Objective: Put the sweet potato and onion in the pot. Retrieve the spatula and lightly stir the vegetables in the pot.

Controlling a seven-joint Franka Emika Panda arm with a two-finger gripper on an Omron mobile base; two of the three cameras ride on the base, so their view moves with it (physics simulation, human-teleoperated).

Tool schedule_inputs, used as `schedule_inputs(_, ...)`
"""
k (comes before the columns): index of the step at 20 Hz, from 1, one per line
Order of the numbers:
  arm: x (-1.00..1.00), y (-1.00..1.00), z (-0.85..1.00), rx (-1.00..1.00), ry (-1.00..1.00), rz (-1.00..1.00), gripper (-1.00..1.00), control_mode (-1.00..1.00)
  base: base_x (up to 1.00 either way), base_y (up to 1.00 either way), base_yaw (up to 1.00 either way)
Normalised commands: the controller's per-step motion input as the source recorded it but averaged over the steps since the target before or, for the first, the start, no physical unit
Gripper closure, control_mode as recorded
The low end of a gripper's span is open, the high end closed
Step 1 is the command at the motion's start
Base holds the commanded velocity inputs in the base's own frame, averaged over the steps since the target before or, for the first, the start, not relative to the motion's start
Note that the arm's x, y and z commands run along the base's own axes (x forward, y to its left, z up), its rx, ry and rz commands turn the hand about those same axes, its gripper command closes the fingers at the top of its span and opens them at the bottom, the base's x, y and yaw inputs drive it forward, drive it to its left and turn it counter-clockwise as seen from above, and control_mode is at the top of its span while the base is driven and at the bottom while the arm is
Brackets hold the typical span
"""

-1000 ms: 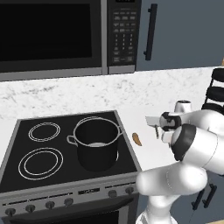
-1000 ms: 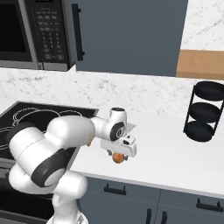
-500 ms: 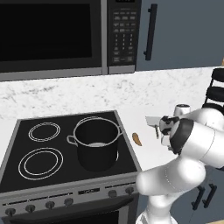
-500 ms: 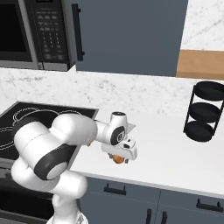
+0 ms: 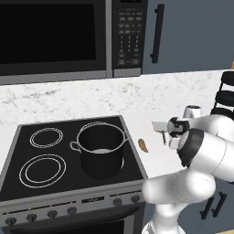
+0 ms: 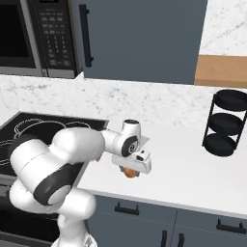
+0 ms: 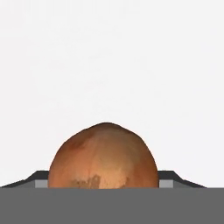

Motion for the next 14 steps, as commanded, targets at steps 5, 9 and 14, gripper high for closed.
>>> schedule_inputs(5,-0.25,0.28,0.98,0.02,-0.07,0.00,1.00,-1.00,0.00,0.00,0.00)
schedule_inputs(9,-0.23,0.53,1.00,0.00,-0.01,0.00,1.00,-1.00,0.00,0.00,0.00)
schedule_inputs(14,-0.46,0.89,0.83,0.00,-0.04,0.00,1.00,-1.00,0.00,0.00,0.00)
